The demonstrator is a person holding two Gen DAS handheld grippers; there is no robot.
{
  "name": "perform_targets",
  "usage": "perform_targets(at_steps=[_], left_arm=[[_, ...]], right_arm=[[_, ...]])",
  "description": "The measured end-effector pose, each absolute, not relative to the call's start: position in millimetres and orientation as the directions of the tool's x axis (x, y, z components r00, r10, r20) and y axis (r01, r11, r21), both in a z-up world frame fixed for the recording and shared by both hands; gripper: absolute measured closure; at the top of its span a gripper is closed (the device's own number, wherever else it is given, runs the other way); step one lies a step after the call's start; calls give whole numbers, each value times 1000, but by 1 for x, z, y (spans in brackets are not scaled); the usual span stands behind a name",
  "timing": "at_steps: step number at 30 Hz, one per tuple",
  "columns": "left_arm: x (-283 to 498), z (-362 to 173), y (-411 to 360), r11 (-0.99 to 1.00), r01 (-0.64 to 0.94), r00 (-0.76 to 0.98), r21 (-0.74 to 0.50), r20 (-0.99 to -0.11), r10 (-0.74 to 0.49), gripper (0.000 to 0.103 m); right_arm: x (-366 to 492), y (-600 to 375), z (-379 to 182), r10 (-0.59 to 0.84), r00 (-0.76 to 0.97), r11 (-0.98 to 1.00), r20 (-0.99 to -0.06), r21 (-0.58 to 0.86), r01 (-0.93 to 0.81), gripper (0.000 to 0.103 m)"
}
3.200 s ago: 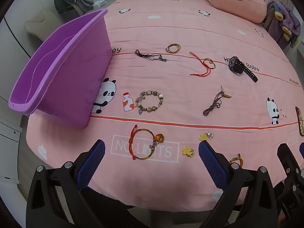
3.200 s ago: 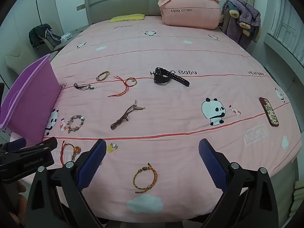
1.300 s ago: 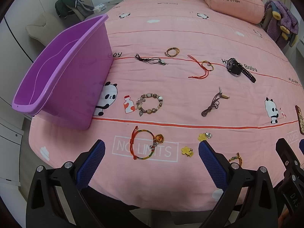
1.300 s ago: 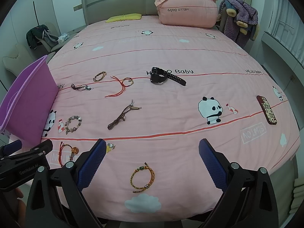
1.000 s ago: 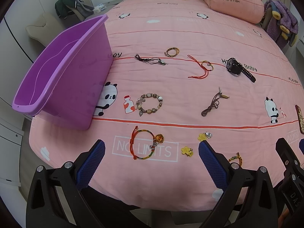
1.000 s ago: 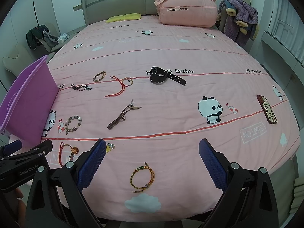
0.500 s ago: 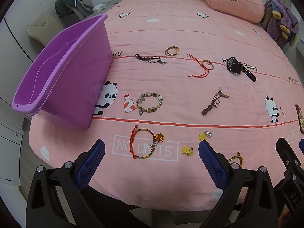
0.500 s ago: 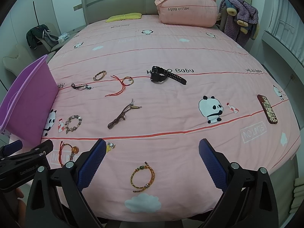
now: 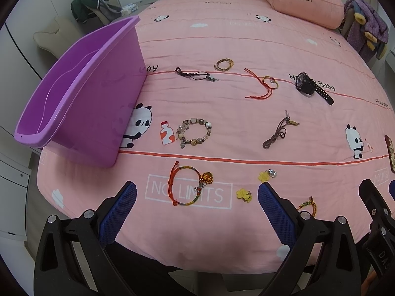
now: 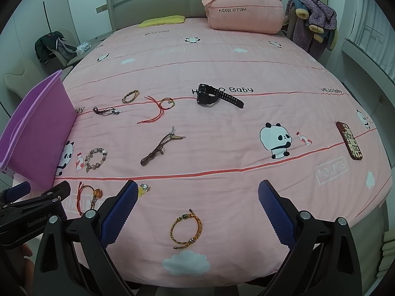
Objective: Organize jewelry
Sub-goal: 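Grasp the red-cord bracelet with the left tool while the right tool grasps the braided gold bracelet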
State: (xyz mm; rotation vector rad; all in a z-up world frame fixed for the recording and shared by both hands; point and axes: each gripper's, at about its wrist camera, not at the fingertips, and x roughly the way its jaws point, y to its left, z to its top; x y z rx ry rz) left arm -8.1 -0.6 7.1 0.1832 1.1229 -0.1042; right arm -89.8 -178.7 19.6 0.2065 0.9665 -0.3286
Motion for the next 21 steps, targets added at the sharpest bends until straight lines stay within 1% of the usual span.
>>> perform_targets(at_steps=[6, 15, 21], left_arm=[[-9, -7, 1, 977, 195, 421, 82, -907, -8, 6], [-11, -58, 3, 965, 234, 356, 113, -934, 23, 6], [-8, -87, 10, 967, 227, 324, 119, -945, 40, 6]], right_arm=[[-94, -185, 7, -153, 513, 933, -844, 47, 356, 10], [-101, -195, -41, -73, 440, 940, -895, 86, 329, 10], [-100, -198, -70, -26, 403, 942, -915, 113, 317, 10]])
